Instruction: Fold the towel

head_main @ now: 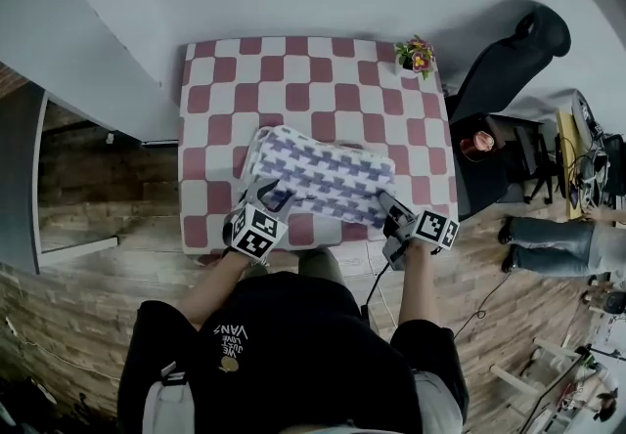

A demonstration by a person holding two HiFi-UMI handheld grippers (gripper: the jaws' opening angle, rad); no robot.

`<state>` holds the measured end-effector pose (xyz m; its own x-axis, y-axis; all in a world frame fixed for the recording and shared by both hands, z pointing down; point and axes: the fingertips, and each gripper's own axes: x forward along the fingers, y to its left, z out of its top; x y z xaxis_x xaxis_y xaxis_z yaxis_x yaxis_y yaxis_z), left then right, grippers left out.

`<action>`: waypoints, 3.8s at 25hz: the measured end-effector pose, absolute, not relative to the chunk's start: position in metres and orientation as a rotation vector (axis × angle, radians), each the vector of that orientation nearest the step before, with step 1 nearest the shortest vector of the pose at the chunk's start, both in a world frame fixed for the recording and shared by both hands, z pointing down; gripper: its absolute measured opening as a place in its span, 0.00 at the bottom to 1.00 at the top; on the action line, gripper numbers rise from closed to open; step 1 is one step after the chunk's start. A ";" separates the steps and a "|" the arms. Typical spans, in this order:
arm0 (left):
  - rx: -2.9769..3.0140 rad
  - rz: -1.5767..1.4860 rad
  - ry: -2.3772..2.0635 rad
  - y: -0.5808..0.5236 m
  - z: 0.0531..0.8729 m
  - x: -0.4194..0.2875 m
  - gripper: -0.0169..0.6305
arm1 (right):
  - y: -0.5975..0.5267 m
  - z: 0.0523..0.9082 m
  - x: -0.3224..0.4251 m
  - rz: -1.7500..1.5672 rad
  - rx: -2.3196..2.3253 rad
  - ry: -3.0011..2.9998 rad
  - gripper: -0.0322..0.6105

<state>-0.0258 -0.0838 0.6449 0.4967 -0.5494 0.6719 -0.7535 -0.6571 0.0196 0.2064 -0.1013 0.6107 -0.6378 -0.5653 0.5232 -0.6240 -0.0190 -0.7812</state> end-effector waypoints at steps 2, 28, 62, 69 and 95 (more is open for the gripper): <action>2.433 0.936 -1.101 -0.083 0.646 -0.029 0.25 | -0.100 0.610 0.202 1.764 1.315 -2.162 0.14; 2.360 0.593 -1.352 -0.037 0.610 -0.127 0.25 | -0.139 0.576 -0.059 1.718 0.667 -2.242 0.15; 2.706 0.816 -1.245 -0.086 0.565 -0.068 0.25 | -0.178 0.517 -0.044 0.513 0.616 -2.649 0.46; 2.610 0.969 -1.192 -0.088 0.612 -0.073 0.25 | -0.171 0.581 -0.066 0.381 0.497 -2.513 0.41; 2.634 0.513 -1.293 -0.066 0.550 -0.113 0.25 | -0.134 0.502 0.024 0.490 1.297 -2.629 0.39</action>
